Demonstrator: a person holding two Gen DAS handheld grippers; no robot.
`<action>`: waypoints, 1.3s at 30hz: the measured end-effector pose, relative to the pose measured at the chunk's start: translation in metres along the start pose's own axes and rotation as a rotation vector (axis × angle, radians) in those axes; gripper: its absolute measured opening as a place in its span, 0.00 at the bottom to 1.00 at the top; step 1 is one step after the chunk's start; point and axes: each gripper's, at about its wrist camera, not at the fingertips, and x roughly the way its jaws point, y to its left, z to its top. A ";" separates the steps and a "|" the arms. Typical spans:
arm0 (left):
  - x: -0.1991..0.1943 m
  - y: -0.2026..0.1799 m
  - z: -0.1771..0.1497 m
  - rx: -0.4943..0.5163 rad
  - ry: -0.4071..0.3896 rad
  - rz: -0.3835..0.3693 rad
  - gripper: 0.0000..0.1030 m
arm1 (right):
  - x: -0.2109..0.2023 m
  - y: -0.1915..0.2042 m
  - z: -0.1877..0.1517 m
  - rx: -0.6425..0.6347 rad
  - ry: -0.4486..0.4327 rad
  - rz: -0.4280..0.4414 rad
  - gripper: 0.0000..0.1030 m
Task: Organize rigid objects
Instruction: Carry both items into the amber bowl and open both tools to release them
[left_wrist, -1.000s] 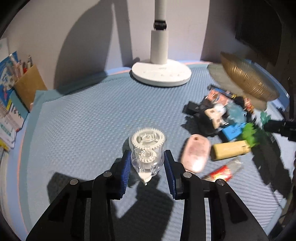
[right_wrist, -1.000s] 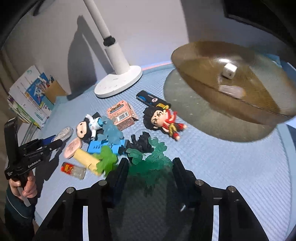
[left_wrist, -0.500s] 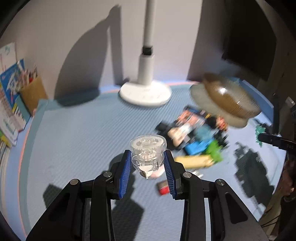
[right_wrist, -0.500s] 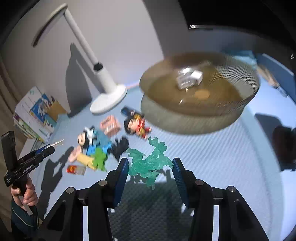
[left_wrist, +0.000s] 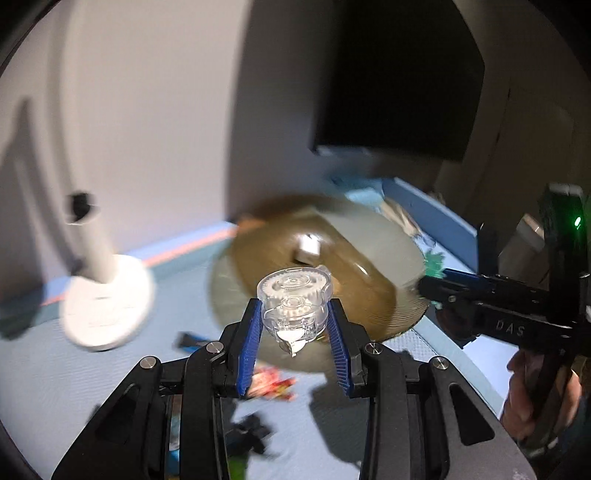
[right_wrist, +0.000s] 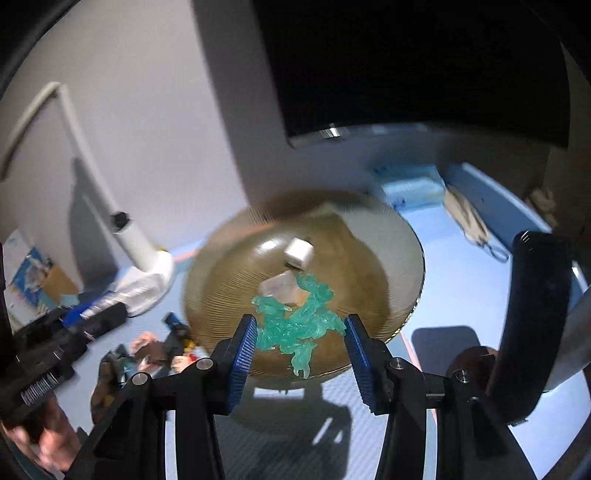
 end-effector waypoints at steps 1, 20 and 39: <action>0.015 -0.009 -0.001 0.008 0.017 0.004 0.31 | 0.008 -0.005 0.001 0.011 0.016 0.003 0.46; 0.079 -0.042 -0.009 0.063 0.118 0.005 0.31 | 0.037 -0.027 -0.006 0.001 0.093 -0.003 0.47; 0.081 -0.041 -0.009 0.048 0.117 0.005 0.31 | 0.040 -0.026 -0.005 -0.016 0.099 -0.008 0.47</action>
